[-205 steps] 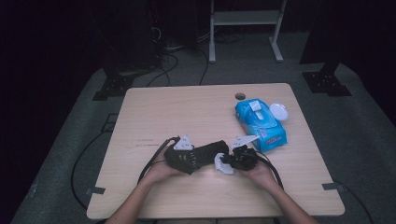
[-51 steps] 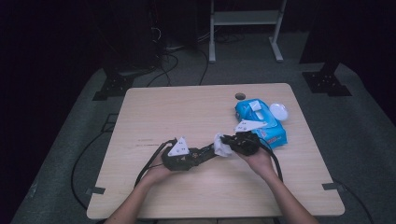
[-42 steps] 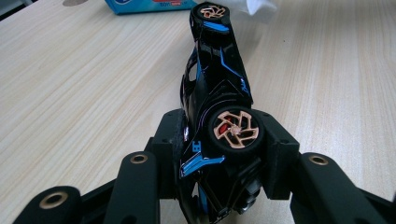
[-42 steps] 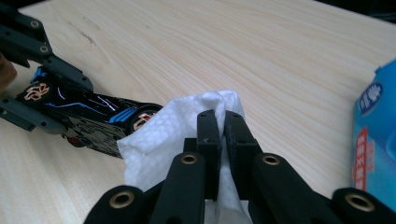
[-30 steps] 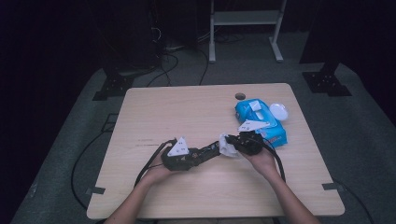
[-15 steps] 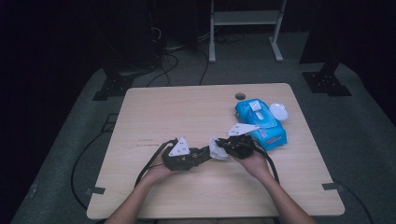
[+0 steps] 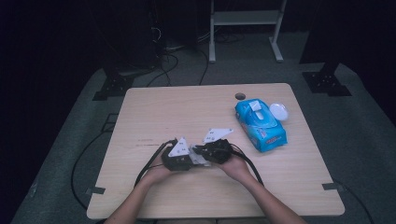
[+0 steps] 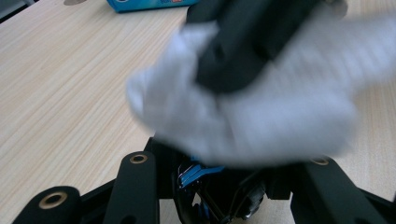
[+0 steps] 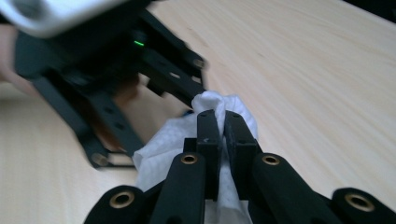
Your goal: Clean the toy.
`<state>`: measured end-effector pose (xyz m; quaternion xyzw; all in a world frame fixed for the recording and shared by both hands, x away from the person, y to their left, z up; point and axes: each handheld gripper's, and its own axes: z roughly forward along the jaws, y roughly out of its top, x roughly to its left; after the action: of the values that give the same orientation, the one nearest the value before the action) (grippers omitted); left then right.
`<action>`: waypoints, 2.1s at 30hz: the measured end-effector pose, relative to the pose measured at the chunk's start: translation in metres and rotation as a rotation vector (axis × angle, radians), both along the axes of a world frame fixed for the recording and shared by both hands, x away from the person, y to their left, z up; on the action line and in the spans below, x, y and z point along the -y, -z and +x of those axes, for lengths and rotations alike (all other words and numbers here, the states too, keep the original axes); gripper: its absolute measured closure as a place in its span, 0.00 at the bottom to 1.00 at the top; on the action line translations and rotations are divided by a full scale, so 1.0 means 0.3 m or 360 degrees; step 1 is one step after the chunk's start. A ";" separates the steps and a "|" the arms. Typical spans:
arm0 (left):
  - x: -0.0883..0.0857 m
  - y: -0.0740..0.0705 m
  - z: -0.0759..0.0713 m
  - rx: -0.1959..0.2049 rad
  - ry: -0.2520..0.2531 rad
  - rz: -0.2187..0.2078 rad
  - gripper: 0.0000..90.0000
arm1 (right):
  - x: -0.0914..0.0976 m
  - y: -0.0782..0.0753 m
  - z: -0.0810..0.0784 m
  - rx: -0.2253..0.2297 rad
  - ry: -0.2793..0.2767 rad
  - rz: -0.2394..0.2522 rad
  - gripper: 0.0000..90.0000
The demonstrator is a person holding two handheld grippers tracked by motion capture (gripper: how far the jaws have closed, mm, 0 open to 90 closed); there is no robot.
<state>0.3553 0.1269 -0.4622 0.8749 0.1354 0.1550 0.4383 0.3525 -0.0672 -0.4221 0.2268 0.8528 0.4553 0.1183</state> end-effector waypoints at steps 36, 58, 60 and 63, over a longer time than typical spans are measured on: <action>0.000 -0.011 0.010 -0.0043 -0.0051 0.0091 0.61 | 0.200 0.026 0.019 -0.0027 0.0241 -0.0002 0.95; 0.061 -0.046 0.028 -0.0154 -0.0082 0.0168 0.38 | 0.280 0.038 0.025 -0.0138 0.0251 0.0103 0.95; 0.070 -0.047 0.029 -0.0159 -0.0108 0.0222 0.38 | 0.280 0.051 0.025 -0.0164 0.0245 0.0106 0.95; 0.079 -0.046 0.026 -0.0152 -0.0106 0.0283 0.40 | 0.276 0.064 0.027 -0.0182 0.0240 0.0108 0.95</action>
<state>0.3630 0.1032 -0.4483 0.9117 0.1710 0.1392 0.3467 0.3606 -0.1501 -0.4414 0.3198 0.8228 0.4600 0.0955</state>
